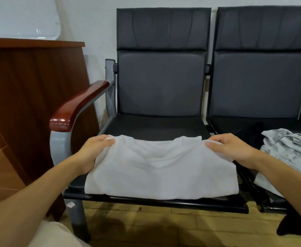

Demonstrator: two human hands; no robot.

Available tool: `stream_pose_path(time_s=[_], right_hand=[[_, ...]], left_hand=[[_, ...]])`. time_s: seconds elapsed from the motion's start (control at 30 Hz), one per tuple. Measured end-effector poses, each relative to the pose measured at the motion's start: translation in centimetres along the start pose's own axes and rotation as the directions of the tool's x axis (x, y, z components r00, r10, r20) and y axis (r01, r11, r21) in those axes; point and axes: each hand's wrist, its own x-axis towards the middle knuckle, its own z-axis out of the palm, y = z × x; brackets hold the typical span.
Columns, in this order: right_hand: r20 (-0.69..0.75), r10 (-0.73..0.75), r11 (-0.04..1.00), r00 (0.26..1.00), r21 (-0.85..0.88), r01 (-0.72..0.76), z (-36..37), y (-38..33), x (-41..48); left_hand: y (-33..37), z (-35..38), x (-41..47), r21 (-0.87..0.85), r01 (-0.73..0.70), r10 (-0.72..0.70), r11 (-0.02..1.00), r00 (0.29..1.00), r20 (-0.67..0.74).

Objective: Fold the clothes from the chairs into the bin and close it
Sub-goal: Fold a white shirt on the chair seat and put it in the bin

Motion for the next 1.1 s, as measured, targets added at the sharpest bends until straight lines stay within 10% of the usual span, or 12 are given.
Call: stream_pose_path(time_s=[0.47, 0.8, 0.93, 1.1], right_hand=[[-0.136, 0.008, 0.886, 0.991, -0.457, -0.070, 1.0, -1.2, 11.7], [0.027, 0.066, 0.750, 0.997, -0.660, -0.032, 3.7, 3.3, 17.9], [-0.031, 0.033, 0.592, 0.999, -0.805, -0.045, 3.7, 4.0, 17.9], [-0.092, -0.063, 0.340, 0.994, -0.938, -0.065, 3.5, 3.5, 15.9]], left_hand=[[-0.6, -1.0, 12.3, 0.372, -0.040, 0.162, 0.927, 0.940, -0.302], [-2.9, -0.1, 17.4, 0.825, -0.042, 0.265, 0.563, 0.955, -0.133], [-3.3, -0.2, 17.4, 0.935, -0.031, 0.287, 0.353, 0.955, -0.076], [-3.9, 0.1, 16.0, 0.941, 0.002, 0.346, 0.337, 0.929, -0.127]])
